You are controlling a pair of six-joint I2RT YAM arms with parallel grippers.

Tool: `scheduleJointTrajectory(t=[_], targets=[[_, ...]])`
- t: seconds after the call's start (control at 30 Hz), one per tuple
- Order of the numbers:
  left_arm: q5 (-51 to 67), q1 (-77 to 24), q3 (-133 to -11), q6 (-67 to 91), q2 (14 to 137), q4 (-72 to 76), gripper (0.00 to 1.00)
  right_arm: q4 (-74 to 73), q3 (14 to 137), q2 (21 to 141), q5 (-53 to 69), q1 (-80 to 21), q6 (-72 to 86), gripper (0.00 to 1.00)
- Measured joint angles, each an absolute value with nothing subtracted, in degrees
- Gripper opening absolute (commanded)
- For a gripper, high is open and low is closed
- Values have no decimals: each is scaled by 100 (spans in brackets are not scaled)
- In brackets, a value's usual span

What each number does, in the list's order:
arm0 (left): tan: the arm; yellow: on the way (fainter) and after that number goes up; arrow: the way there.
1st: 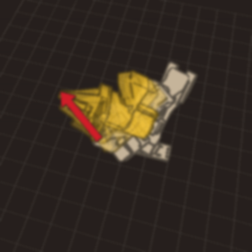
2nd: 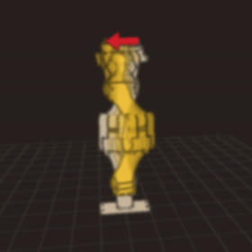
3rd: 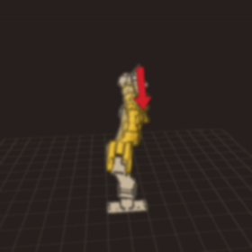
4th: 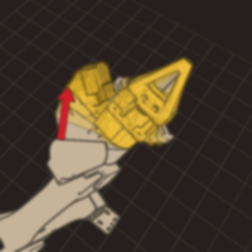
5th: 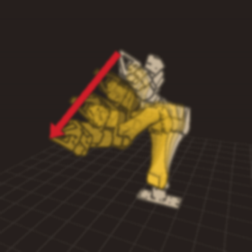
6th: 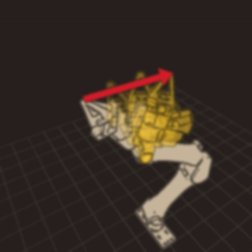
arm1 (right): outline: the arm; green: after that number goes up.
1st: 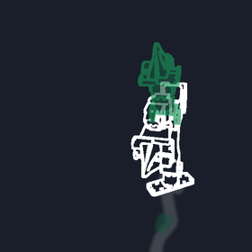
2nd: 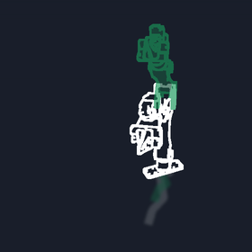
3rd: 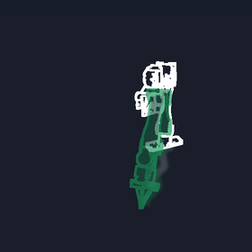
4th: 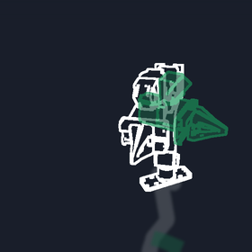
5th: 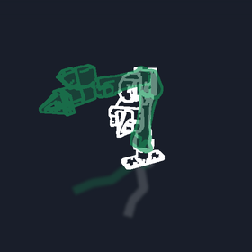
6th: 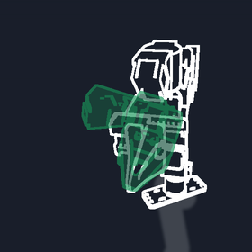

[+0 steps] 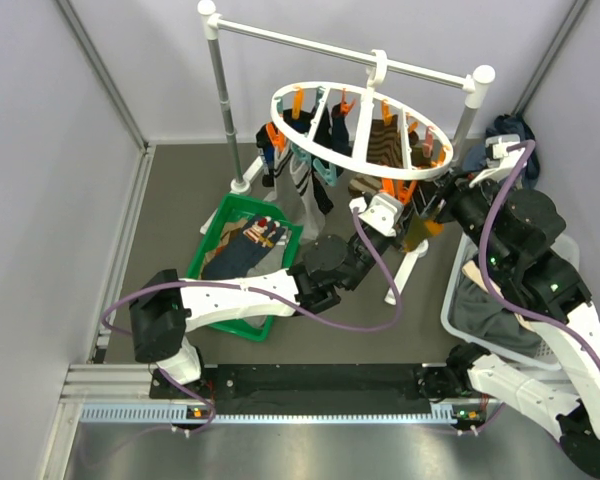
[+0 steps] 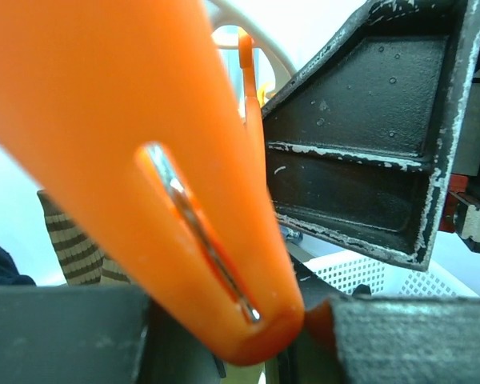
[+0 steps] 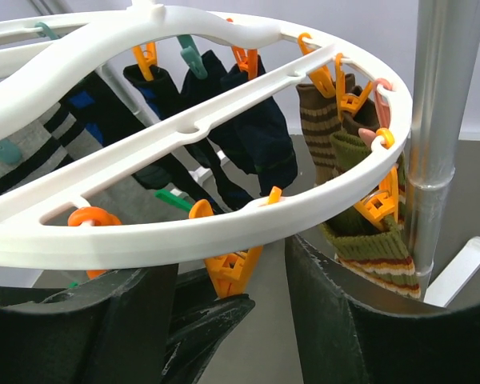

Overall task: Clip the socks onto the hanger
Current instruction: Open the clamp at the hanger.

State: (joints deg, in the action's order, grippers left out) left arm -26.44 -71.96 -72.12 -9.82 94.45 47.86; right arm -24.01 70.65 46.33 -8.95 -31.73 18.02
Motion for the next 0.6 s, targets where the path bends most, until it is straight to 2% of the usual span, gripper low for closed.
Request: scheduleJointTrajectory(t=[0.13, 0.3, 0.43, 0.5, 0.6], targets=[[-2641, -7196, -7212, -989, 9452, 4797, 0, -2355, 7065, 4665, -897, -3175, 1774, 45], [-2637, -7196, -7212, -978, 9452, 4807, 0, -2309, 7063, 4703, -917, -3177, 1734, 26], [-2644, -7196, -7207, -958, 9452, 4816, 10, -2311, 7061, 4705, -989, -3177, 1761, 11], [-2639, -7196, -7179, -937, 9452, 4862, 15, -2318, 7061, 4703, -989, -3177, 1765, 7], [-2637, -7196, -7098, -908, 9432, 4941, 32, -2327, 7043, 4700, -969, -3177, 1776, 2]])
